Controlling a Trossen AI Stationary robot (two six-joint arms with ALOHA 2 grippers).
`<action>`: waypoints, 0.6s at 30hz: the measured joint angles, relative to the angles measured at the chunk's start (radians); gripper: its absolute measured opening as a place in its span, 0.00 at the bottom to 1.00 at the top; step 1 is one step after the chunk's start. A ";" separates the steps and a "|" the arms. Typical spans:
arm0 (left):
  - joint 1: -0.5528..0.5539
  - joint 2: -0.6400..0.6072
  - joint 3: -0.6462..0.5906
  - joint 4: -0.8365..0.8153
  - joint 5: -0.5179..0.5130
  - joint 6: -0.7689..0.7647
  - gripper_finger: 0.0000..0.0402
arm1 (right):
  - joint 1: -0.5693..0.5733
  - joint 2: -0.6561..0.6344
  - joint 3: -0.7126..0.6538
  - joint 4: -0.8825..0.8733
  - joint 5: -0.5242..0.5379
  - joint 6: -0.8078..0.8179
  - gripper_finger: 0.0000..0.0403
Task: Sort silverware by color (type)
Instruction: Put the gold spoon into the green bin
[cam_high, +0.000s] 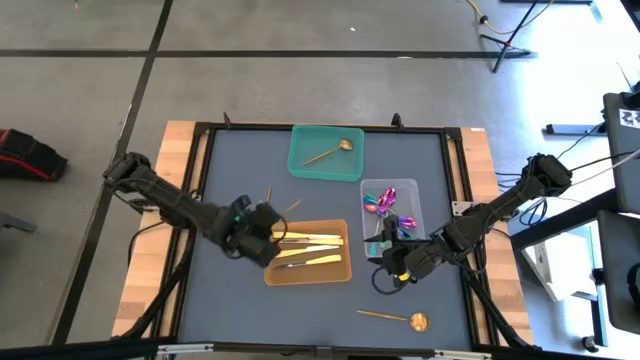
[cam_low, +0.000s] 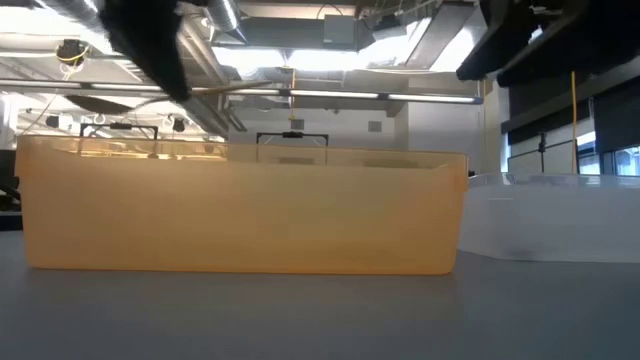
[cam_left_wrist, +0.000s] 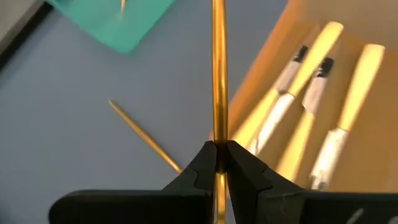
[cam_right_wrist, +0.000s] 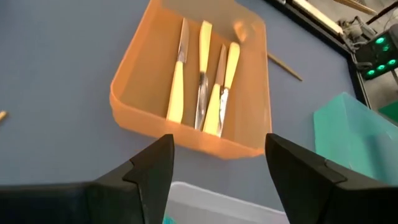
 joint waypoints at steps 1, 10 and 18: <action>0.027 0.000 0.000 0.016 0.002 0.050 0.04 | 0.000 0.000 0.000 -0.007 0.000 0.001 0.59; 0.294 0.000 0.000 0.248 0.020 0.560 0.04 | -0.030 0.000 0.000 -0.039 0.018 -0.036 0.59; 0.554 0.003 0.000 0.564 0.157 0.948 0.04 | -0.195 0.000 -0.067 -0.029 0.018 -0.080 0.59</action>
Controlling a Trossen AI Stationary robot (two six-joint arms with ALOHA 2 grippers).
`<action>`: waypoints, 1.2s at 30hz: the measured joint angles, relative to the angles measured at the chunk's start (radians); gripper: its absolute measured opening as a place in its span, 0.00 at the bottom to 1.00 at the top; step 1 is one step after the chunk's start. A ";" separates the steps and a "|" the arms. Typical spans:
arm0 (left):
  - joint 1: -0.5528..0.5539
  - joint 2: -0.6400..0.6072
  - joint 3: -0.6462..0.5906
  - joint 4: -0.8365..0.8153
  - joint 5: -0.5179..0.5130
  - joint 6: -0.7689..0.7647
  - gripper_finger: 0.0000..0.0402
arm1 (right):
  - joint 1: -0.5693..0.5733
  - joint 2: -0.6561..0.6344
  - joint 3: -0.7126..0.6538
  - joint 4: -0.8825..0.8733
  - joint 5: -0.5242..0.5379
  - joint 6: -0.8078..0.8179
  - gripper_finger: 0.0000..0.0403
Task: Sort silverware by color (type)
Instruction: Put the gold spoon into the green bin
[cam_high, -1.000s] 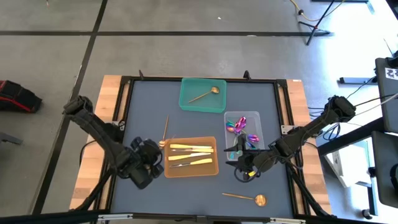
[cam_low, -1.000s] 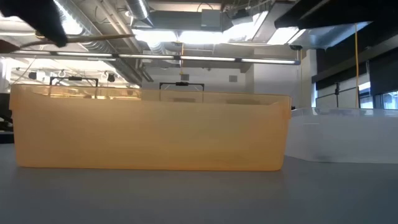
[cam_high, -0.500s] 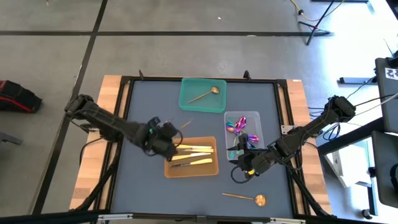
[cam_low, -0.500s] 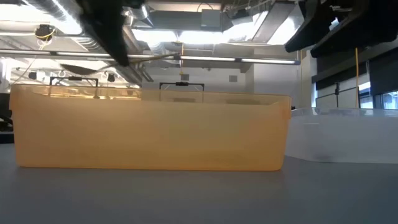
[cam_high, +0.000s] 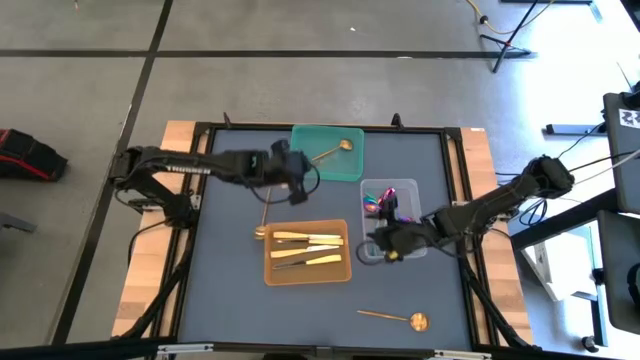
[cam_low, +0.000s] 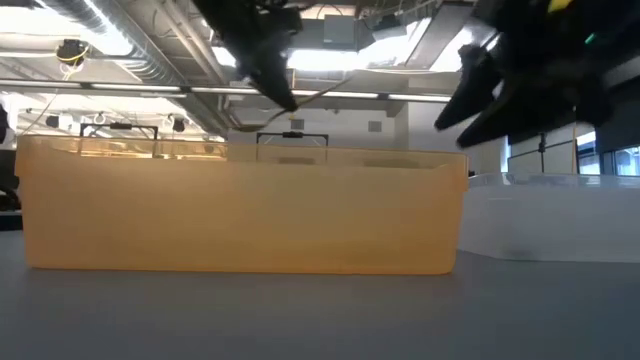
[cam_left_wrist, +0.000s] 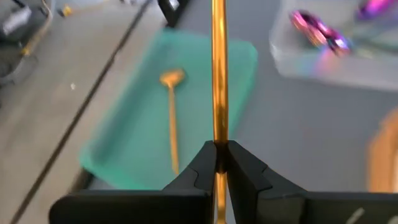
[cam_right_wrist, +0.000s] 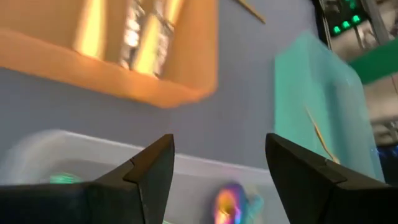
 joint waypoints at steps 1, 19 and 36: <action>0.032 0.003 0.000 0.036 0.017 0.038 0.04 | -0.026 0.000 -0.012 0.009 -0.003 -0.011 0.59; 0.411 0.287 0.001 0.408 0.394 0.324 0.05 | -0.447 0.000 -0.041 0.109 -0.370 -0.218 0.59; 0.323 0.154 0.000 0.173 0.383 0.236 0.31 | -0.492 0.000 -0.041 0.095 -0.489 -0.216 0.59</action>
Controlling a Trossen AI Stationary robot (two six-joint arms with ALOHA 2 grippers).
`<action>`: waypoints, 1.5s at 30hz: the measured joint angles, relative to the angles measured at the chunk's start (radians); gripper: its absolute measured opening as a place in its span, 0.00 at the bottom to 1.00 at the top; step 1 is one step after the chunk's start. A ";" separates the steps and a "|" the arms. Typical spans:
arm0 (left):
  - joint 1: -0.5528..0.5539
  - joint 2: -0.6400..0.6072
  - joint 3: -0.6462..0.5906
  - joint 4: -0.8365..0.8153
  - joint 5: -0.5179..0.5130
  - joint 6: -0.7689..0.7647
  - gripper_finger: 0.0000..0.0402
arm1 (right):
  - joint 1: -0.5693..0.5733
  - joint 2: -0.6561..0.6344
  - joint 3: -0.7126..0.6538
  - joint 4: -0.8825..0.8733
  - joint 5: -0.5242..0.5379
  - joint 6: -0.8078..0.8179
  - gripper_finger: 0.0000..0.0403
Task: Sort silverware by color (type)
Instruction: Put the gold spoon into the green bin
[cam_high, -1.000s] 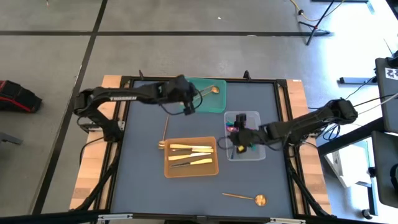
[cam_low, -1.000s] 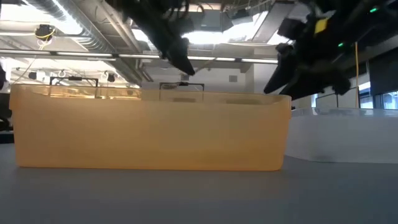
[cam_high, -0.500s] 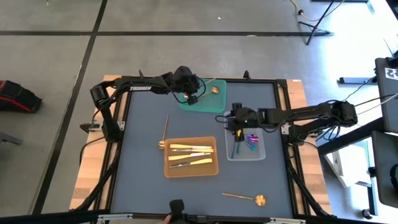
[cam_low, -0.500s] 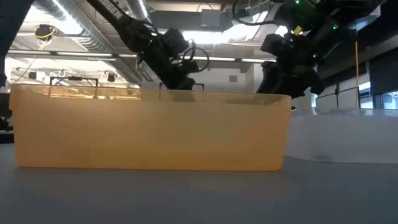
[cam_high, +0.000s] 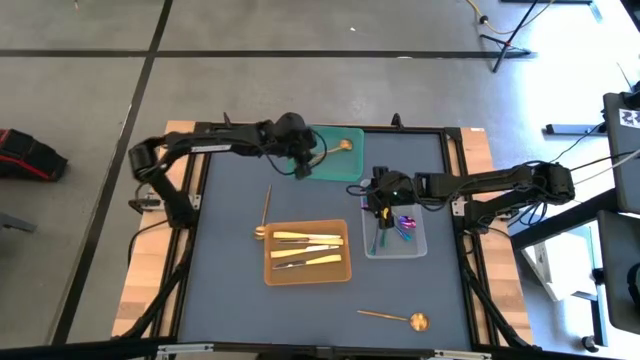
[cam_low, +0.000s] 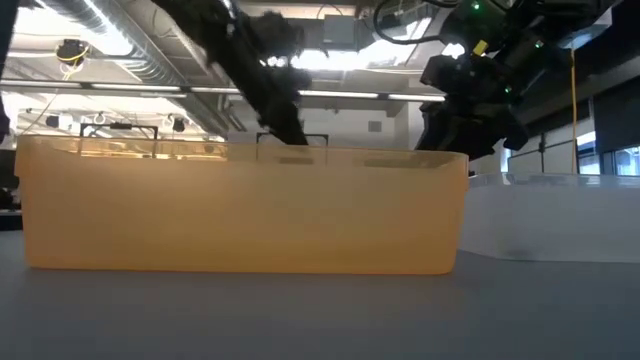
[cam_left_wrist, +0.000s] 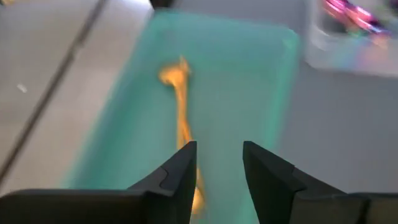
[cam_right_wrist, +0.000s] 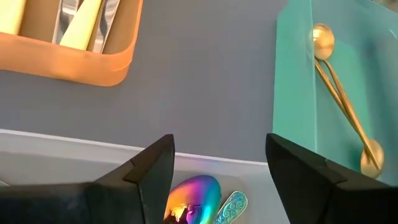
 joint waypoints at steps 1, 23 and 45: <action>-0.013 -0.029 0.000 -0.061 0.000 -0.021 0.31 | 0.000 0.000 0.000 0.000 0.000 0.000 0.59; -0.373 -0.231 -0.244 -0.696 -0.124 -0.674 0.31 | 0.000 0.000 0.000 0.020 0.000 0.043 0.59; -0.846 -0.483 -0.493 -0.566 -0.310 -1.082 0.31 | 0.000 0.000 0.001 0.094 0.000 -0.036 0.59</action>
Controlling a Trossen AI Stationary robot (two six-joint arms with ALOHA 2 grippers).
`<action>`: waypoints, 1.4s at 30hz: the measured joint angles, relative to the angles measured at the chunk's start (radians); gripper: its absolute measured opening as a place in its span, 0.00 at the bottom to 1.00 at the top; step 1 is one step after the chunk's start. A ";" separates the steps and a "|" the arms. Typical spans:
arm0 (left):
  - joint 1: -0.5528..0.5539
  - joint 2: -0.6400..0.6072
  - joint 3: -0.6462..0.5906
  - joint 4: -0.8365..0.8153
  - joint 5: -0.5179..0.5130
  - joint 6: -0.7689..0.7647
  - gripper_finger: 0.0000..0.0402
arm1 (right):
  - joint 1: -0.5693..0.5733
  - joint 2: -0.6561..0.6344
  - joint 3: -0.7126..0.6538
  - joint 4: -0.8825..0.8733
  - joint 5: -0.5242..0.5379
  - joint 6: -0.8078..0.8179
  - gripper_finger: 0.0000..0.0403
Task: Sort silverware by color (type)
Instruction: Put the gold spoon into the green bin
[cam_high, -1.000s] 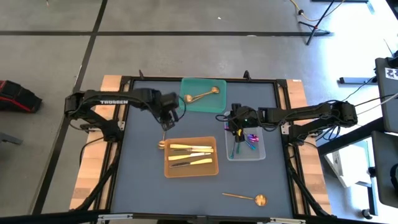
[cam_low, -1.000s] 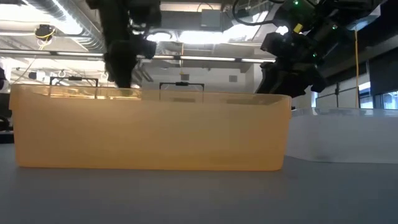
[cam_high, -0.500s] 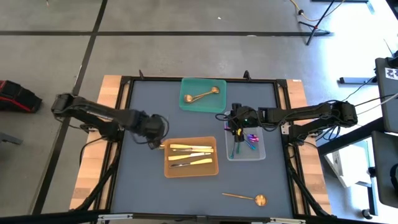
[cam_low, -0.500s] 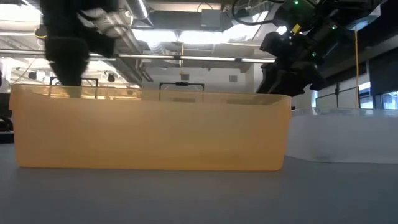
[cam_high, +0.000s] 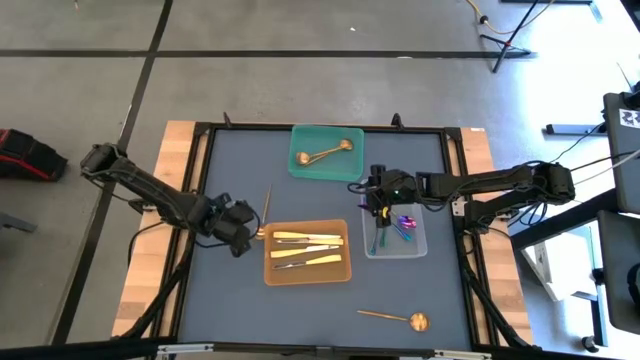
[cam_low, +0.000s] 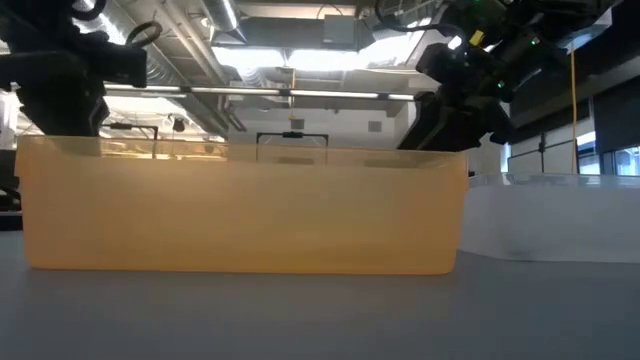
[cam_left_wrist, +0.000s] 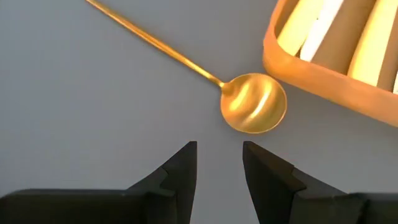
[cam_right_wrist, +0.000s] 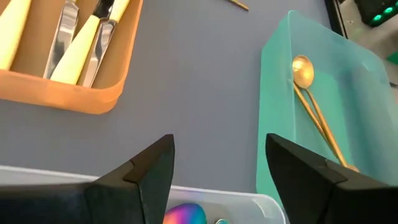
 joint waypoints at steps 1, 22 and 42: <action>-0.002 0.002 -0.005 0.009 0.002 0.001 0.31 | 0.000 0.000 0.000 0.000 0.000 -0.006 0.59; -0.068 0.002 -0.261 0.455 -0.093 0.226 0.31 | 0.000 0.000 0.000 0.031 0.000 -0.028 0.59; -0.069 0.041 -0.243 0.531 -0.071 0.255 0.31 | 0.000 0.000 0.000 0.042 0.000 -0.028 0.59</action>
